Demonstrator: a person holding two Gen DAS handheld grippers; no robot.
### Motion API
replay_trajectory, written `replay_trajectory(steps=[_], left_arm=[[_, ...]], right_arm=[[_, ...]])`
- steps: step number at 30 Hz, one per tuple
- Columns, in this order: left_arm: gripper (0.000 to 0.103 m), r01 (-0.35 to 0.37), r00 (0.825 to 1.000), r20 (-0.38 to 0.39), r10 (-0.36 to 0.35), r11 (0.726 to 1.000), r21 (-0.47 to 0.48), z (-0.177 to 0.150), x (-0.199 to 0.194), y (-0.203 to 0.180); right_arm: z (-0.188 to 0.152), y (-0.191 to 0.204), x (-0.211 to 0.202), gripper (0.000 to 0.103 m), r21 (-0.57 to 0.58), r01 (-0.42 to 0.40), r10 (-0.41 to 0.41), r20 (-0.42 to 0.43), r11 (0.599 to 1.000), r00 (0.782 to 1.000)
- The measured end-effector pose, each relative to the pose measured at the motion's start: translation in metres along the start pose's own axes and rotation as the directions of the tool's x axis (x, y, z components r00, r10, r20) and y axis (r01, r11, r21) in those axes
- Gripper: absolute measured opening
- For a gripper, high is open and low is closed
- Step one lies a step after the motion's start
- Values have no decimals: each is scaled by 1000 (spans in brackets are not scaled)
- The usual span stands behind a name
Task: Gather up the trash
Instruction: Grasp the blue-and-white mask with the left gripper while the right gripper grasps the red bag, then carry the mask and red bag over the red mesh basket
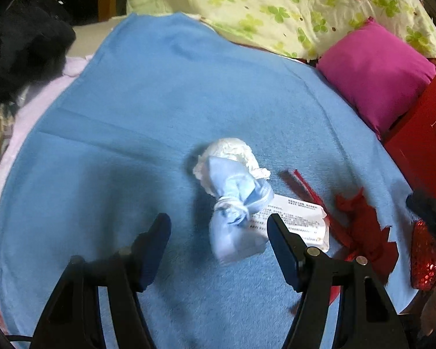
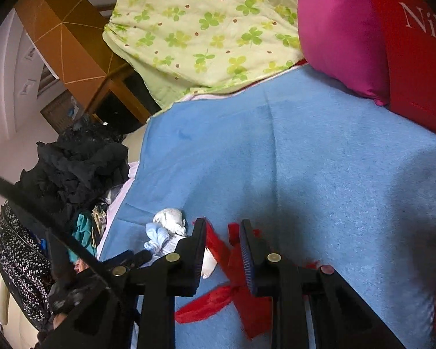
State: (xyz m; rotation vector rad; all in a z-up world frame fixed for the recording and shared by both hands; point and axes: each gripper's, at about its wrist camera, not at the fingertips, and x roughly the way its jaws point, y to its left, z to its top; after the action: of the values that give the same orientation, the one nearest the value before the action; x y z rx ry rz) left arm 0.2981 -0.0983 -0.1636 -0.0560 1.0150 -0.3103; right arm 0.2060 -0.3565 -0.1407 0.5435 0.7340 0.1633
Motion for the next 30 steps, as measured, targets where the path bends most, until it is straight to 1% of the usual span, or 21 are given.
replay_trajectory(steps=[1,2,3,4,6,7,9,11,13,14,15,16,18,19,20,22,24,25,27,28,30], left_arm=[[59,12,1000,-10,-12,1000,1,1,3,0],[48,23,999,-24,-23,1000,2,1,7,-1],[42,32,999,-39,-32,999,-2,1,10,0],[31,41,998,-54,-42,999,-10,0,13,1],[28,68,996,-49,-70,997,-32,-2,13,6],[26,70,996,-48,-71,997,-37,-3,12,8],[24,72,996,-46,-74,997,-41,-8,9,12],[23,80,996,-38,-82,995,-51,-13,3,16],[23,87,996,-20,-88,995,-55,-20,-6,19],[23,88,996,-11,-88,995,-53,-22,-10,19],[23,82,997,4,-82,996,-43,-27,-19,18],[23,72,997,13,-72,997,-32,-30,-25,17],[23,52,998,33,-52,999,-5,-38,-39,13],[23,44,998,43,-45,999,10,-42,-46,10],[23,35,998,55,-36,999,27,-45,-53,6],[23,10,997,75,-14,998,56,-49,-65,0],[23,-24,995,100,16,996,81,-53,-80,-10],[23,-25,994,110,15,996,85,-54,-86,-14],[23,-27,990,140,13,995,97,-59,-102,-23],[23,-32,988,151,16,994,104,-60,-107,-26],[23,-52,982,185,28,990,128,-64,-124,-40]], right_arm=[[-1,-2,4,26,11,1,-1,-23,1000,1000],[-1,-3,8,26,18,5,-4,-47,1000,999],[-2,-5,11,29,22,10,-8,-65,1000,998],[-3,-6,15,33,25,12,-10,-89,1000,996],[-7,-6,23,75,20,17,-14,-130,1000,991],[-9,-5,25,76,10,24,-22,-135,1000,991],[-13,0,29,75,-36,31,-36,-145,999,989],[-20,7,37,73,-105,67,-85,-178,992,980],[-28,8,50,59,-154,116,-149,-222,981,964],[-31,7,56,43,-169,129,-169,-246,977,955],[-37,6,64,37,-193,153,-204,-277,969,939],[-41,7,68,36,-209,164,-220,-283,964,933],[-42,14,65,29,-257,173,-238,-245,951,940],[-42,18,60,28,-265,161,-223,-224,951,949],[-39,21,51,28,-264,140,-193,-187,954,963],[-33,25,34,28,-266,121,-156,-113,956,981],[-28,26,18,28,-255,106,-122,-48,961,991],[-24,25,5,28,-237,82,-84,0,968,996],[-20,25,-16,28,-221,52,-35,80,974,996],[-19,26,-30,28,-221,39,-10,133,974,991],[-18,33,-49,28,-224,30,16,204,974,979]])
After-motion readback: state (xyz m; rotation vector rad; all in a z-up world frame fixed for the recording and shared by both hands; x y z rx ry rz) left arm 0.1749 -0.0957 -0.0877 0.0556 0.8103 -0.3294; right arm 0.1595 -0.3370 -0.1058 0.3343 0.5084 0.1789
